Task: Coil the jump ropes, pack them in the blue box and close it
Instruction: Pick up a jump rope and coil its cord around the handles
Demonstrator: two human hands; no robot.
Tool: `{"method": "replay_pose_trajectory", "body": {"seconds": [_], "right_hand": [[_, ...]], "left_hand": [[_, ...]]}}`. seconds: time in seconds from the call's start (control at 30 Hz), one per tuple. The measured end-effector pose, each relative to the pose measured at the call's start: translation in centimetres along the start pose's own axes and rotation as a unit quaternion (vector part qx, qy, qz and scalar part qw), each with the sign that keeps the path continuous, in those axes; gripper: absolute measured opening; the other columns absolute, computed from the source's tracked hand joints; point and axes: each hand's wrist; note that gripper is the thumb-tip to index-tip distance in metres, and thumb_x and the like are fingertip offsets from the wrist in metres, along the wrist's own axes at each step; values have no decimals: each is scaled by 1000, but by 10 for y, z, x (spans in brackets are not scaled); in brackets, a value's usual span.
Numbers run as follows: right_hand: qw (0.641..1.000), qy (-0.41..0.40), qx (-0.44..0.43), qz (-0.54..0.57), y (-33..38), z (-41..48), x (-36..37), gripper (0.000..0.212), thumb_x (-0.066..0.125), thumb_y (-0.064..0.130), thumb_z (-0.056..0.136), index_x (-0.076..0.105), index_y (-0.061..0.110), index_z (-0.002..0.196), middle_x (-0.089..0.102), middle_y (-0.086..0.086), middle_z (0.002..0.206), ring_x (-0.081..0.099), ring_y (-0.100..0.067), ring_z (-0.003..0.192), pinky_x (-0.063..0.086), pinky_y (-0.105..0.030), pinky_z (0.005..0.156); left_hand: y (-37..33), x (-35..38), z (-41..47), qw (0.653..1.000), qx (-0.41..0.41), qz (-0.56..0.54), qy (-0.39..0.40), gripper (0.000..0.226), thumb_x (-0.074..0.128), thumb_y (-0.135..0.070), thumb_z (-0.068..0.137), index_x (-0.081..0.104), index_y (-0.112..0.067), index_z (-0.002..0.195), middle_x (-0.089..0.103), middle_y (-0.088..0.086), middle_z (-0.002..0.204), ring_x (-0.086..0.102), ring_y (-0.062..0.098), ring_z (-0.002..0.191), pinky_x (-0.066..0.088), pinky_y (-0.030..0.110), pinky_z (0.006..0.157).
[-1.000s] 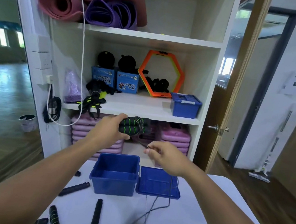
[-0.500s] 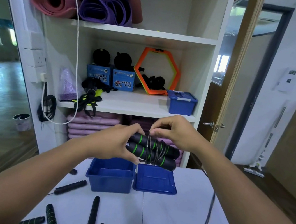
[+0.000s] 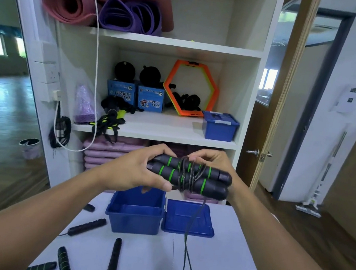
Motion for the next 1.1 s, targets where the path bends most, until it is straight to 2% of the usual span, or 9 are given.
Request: {"method": "replay_pose_trajectory", "body": {"seconds": [0.07, 0.2, 0.3, 0.37, 0.5, 0.6, 0.8, 0.93, 1.1], "right_hand": [[1000, -7, 21, 15, -15, -6, 7, 12, 55, -2, 93, 66, 1, 93, 67, -12, 83, 63, -17, 72, 51, -25, 65], [996, -51, 70, 27, -43, -14, 24, 16, 55, 14, 99, 70, 9, 101, 58, -5, 73, 40, -12, 50, 31, -26, 50], [991, 2, 91, -94, -53, -18, 26, 16, 57, 18, 100, 69, 13, 108, 57, 1, 69, 41, -16, 55, 36, -26, 52], [974, 46, 85, -204, -50, -21, 23, 14, 58, 28, 98, 70, 24, 105, 60, 6, 70, 46, -17, 64, 44, -32, 60], [927, 51, 44, -369, -29, -21, 12, 19, 55, 32, 99, 69, 21, 106, 72, 2, 90, 62, -13, 80, 53, -39, 81], [903, 55, 20, -427, -11, -18, 4, 21, 56, 32, 99, 70, 20, 107, 70, 8, 94, 61, -11, 81, 52, -33, 76], [874, 72, -83, -473, 22, -3, -2, 17, 63, 25, 94, 73, 17, 106, 69, 11, 97, 60, -3, 88, 46, -14, 79], [914, 78, -97, -386, 30, 7, -2, 9, 74, 21, 86, 78, 16, 93, 71, 14, 86, 65, -2, 84, 50, -15, 79], [987, 70, 4, -145, 19, 1, 2, 6, 73, 13, 85, 75, 8, 86, 72, -10, 79, 65, -11, 74, 53, -19, 70]], "left_hand": [[2, 6, 2, 997, 21, -45, -62, 48, 83, -18, 74, 56, -15, 115, 66, 1, 79, 54, 24, 60, 51, 33, 54], [10, 12, 18, 959, 43, -102, -259, 34, 77, -9, 82, 58, -12, 109, 65, -8, 71, 55, 17, 58, 53, 35, 52], [23, -1, 30, 933, 6, -60, -354, 37, 81, -18, 82, 56, -16, 108, 66, -1, 78, 60, 14, 58, 55, 39, 52], [37, -16, 32, 923, -38, 53, -380, 44, 84, -28, 79, 53, -21, 109, 67, 2, 86, 62, 21, 60, 58, 45, 54], [61, -32, 24, 915, -94, 263, -291, 52, 84, -35, 77, 50, -26, 114, 67, 0, 85, 63, 21, 66, 57, 44, 59], [63, -25, 18, 916, -110, 330, -199, 50, 81, -36, 80, 48, -26, 116, 62, -5, 81, 55, 9, 59, 46, 28, 52], [43, -5, 9, 939, -120, 315, -61, 55, 82, -48, 75, 44, -35, 113, 65, -7, 97, 66, 24, 79, 58, 46, 65], [17, 13, -3, 954, -68, 293, -10, 56, 82, -53, 72, 44, -42, 112, 66, -16, 104, 64, 10, 93, 55, 38, 83], [-6, 19, -20, 994, -46, 100, -25, 50, 83, -11, 79, 54, -18, 119, 73, -18, 101, 70, 1, 91, 54, 19, 77]]}}
Point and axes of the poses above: each hand's wrist, its own z-axis towards the middle knuckle, its own x-axis out of the palm, y = z × x
